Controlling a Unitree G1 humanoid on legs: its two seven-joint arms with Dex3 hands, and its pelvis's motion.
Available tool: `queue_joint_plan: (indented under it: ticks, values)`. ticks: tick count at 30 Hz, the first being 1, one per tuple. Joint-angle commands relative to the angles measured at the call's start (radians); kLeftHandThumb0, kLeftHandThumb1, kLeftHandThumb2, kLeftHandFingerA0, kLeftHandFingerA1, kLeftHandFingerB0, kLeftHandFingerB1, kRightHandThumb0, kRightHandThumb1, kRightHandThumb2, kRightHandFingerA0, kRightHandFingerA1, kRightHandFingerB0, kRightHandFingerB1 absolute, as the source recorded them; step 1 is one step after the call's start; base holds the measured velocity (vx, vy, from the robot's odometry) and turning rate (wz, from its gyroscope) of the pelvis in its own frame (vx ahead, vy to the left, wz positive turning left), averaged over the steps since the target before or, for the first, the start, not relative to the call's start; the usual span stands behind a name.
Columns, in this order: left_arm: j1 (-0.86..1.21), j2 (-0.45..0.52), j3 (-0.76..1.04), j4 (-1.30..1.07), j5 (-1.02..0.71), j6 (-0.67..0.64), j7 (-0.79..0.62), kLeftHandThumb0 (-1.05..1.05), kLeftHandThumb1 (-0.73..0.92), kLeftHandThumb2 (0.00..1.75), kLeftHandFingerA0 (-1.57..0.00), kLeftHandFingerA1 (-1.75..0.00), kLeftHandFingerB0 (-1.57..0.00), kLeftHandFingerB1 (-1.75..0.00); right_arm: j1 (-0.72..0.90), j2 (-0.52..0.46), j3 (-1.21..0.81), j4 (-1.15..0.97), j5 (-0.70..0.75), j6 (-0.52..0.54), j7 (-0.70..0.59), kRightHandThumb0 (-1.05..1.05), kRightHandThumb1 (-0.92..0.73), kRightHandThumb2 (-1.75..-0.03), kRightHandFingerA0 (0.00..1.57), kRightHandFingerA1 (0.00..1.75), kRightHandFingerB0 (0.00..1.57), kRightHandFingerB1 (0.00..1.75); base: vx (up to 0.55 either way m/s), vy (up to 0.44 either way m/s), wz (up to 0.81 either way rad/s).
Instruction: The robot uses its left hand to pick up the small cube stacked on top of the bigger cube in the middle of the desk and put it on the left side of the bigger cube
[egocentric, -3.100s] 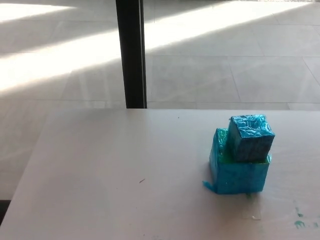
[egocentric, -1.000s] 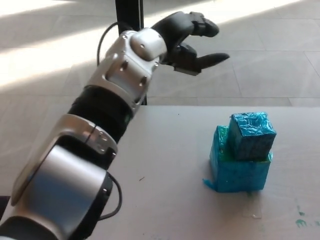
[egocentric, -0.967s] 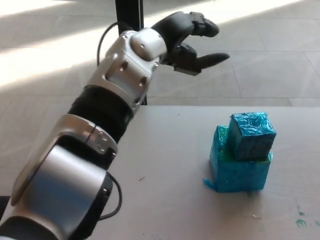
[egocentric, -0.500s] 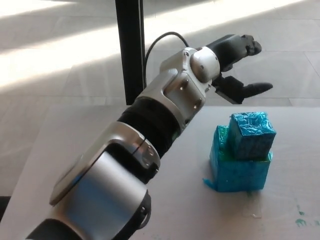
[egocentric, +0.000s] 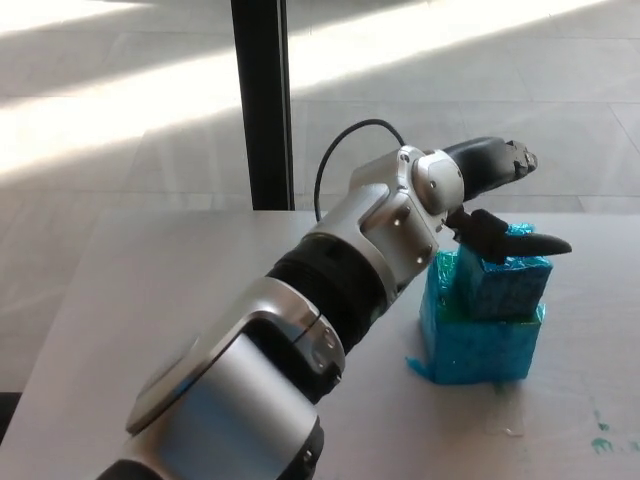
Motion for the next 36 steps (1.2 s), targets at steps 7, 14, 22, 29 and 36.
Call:
queue_joint_plan:
  ticks: [7, 14, 22, 29, 36]
  values:
    - [0.079, -0.051, 0.008, -0.039, 0.008, 0.088, -0.036, -1.05, 0.67, 0.63, 0.0, -0.04, 0.0, 0.0, -0.023, -0.034, -0.005, 0.012, 0.011, -0.001, 0.013, -0.45, -0.69, -0.61, 0.51, 0.52, 0.45, 0.38, 0.0, 0.0, 0.0]
    - [0.102, -0.059, -0.049, -0.085, 0.038, 0.081, -0.05, -1.05, 0.71, 0.63, 0.0, -0.22, 0.0, 0.0, -0.046, -0.043, 0.012, 0.02, -0.005, 0.001, 0.003, -0.45, -0.68, -0.61, 0.52, 0.54, 0.46, 0.38, 0.0, 0.0, 0.0]
    - [0.145, -0.084, -0.113, -0.06, 0.083, 0.099, 0.016, -1.05, 0.58, 0.74, -0.01, -0.47, 0.0, -0.27, -0.04, -0.042, 0.016, -0.04, -0.007, 0.063, -0.013, -0.47, -0.54, -0.89, 0.49, 0.64, 0.39, 0.53, 0.0, 0.0, 0.0]
    - [0.231, -0.115, -0.17, -0.049, 0.144, 0.095, 0.206, -0.67, 0.47, 0.55, -0.18, -0.58, -0.23, -0.34, -0.049, -0.04, 0.035, -0.024, -0.018, 0.047, -0.03, -0.46, -0.69, -0.6, 0.55, 0.54, 0.46, 0.37, 0.0, 0.0, 0.0]
    - [0.274, -0.104, -0.255, 0.024, 0.209, 0.034, 0.313, -0.4, 0.57, 0.57, -0.32, -0.63, -0.44, -0.42, -0.046, -0.035, 0.029, -0.045, 0.002, 0.059, -0.016, -0.49, -0.55, -0.91, 0.51, 0.66, 0.4, 0.54, 0.0, 0.0, 0.0]
